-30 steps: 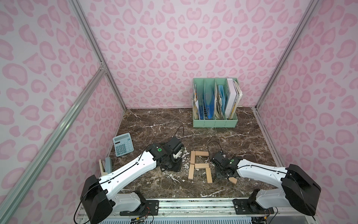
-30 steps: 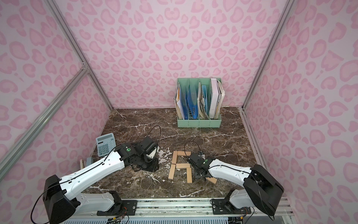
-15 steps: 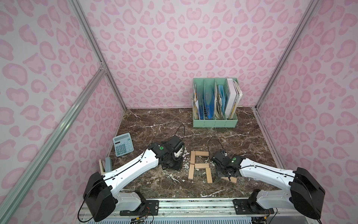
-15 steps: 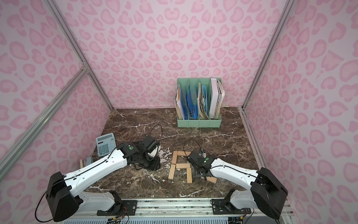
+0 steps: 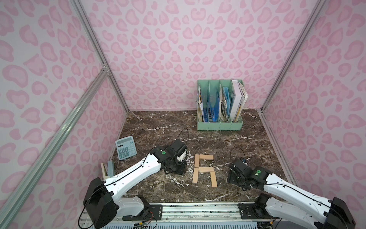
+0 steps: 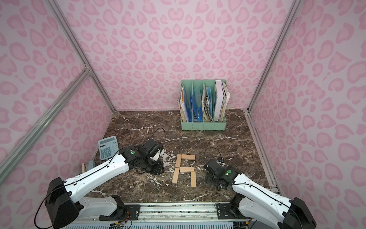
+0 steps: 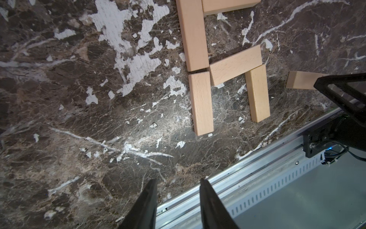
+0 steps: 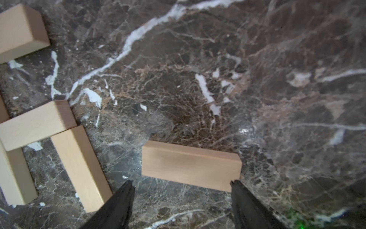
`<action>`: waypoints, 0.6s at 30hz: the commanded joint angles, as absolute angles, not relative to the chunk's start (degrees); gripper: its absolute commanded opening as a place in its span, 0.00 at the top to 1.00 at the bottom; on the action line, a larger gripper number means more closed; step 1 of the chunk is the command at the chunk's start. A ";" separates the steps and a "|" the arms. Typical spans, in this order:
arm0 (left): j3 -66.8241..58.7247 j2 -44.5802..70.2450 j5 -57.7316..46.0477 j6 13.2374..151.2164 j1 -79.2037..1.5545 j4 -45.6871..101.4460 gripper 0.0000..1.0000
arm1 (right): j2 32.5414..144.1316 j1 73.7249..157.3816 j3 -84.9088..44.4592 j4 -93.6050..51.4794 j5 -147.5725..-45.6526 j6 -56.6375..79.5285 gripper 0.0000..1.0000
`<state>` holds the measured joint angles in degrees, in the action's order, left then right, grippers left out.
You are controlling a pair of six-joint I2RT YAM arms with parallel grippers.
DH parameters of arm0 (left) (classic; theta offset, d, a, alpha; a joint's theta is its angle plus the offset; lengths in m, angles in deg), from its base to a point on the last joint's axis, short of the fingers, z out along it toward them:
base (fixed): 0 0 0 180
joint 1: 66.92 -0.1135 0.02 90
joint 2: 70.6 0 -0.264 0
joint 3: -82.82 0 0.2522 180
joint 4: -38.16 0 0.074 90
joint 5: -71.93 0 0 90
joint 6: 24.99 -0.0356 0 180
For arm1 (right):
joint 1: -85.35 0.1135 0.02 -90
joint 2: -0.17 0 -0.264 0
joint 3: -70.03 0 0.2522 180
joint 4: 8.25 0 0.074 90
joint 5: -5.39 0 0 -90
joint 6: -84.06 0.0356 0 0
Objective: Assemble the number 6 with building blocks
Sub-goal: Pick up the building block from the center of the board.
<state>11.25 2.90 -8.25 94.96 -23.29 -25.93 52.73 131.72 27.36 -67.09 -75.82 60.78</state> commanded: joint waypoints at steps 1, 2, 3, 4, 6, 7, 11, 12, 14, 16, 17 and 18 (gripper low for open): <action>11.50 2.44 -7.36 94.01 -23.47 -25.59 0.60 | 51.58 130.78 29.66 -66.74 -74.70 65.80 0.21; 11.57 2.44 -7.05 93.93 -23.53 -25.61 0.60 | 51.18 130.31 30.67 -65.85 -74.73 66.01 0.21; 11.62 2.44 -6.83 93.84 -23.59 -25.65 0.60 | 50.83 129.81 31.34 -65.23 -74.93 66.27 0.21; 11.73 2.31 -6.74 93.75 -23.68 -25.74 0.60 | 50.65 129.57 31.79 -64.83 -75.15 66.59 0.21; 12.09 2.01 -6.55 93.62 -23.76 -25.79 0.60 | 51.02 129.56 32.31 -64.27 -75.64 66.99 0.21; 12.27 1.87 -6.55 93.57 -23.79 -25.79 0.60 | 51.42 129.56 32.35 -64.29 -75.71 67.11 0.21; 12.98 1.82 -6.07 93.74 -24.08 -25.20 0.60 | 53.12 129.47 33.14 -61.98 -75.46 66.55 0.21; 12.91 1.83 -6.03 93.73 -24.11 -25.17 0.60 | 53.57 129.44 33.24 -60.98 -75.79 66.56 0.21; 12.82 1.82 -6.04 93.82 -24.07 -25.16 0.60 | 54.79 129.47 33.15 -59.08 -77.09 66.59 0.22; 12.98 1.82 -6.11 93.92 -24.21 -25.09 0.60 | 56.55 129.47 32.41 -57.20 -79.41 65.87 0.25; 13.07 1.85 -6.12 93.97 -24.23 -24.98 0.60 | 57.28 129.62 31.87 -56.77 -80.31 65.54 0.26; 13.20 1.90 -6.03 94.01 -24.38 -24.89 0.60 | 58.15 130.29 31.00 -56.77 -80.87 65.60 0.27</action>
<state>13.05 1.98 -6.48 94.48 -24.20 -25.19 56.66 129.56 31.88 -58.02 -77.56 66.18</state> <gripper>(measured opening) 0.397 0.733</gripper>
